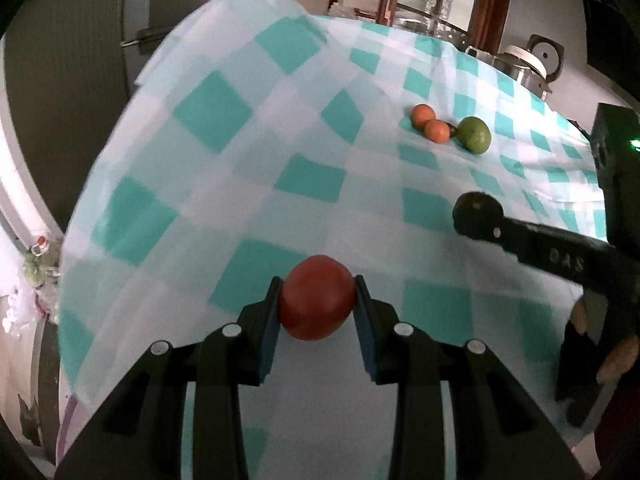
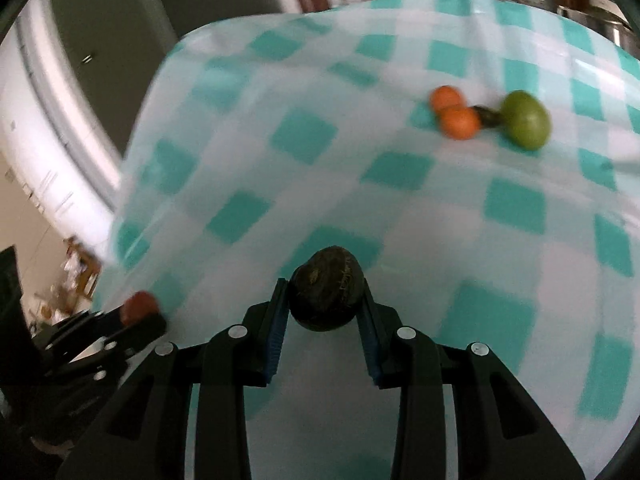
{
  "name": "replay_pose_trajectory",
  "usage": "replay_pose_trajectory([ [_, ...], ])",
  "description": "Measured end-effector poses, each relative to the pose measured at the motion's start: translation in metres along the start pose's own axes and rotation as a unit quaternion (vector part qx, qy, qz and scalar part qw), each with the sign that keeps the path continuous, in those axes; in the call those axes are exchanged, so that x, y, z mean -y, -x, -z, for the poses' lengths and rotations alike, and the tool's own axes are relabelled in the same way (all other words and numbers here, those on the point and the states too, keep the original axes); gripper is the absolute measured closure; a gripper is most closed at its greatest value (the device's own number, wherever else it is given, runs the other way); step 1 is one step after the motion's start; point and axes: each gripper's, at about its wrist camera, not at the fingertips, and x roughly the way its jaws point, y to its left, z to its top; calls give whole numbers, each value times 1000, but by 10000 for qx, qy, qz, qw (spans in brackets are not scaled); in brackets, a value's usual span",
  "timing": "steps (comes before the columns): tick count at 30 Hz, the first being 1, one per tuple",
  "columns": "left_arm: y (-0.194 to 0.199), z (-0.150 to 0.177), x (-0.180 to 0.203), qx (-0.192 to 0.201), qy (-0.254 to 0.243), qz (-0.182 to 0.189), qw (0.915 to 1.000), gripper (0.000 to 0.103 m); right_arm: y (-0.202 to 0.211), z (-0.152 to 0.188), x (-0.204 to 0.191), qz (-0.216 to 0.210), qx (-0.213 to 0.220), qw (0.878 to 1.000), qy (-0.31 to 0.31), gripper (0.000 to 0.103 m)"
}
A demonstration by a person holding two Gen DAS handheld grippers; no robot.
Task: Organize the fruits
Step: 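Carry the dark fruit and red tomato down into the white bin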
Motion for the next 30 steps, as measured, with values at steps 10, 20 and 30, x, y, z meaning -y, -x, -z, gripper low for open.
replay_pose_trajectory([
  [10, 45, 44, -48, 338, 307, -69, 9989, 68, 18, 37, -53, -10, 48, 9989, 470, 69],
  [20, 105, 88, -89, 583, 391, -414, 9967, 68, 20, 88, -145, -476, -152, 9818, 1832, 69],
  [30, 82, 155, -164, -391, 779, -1175, 9892, 68, -11, 167, -218, -1234, -1264, 9249, 3368, 69],
])
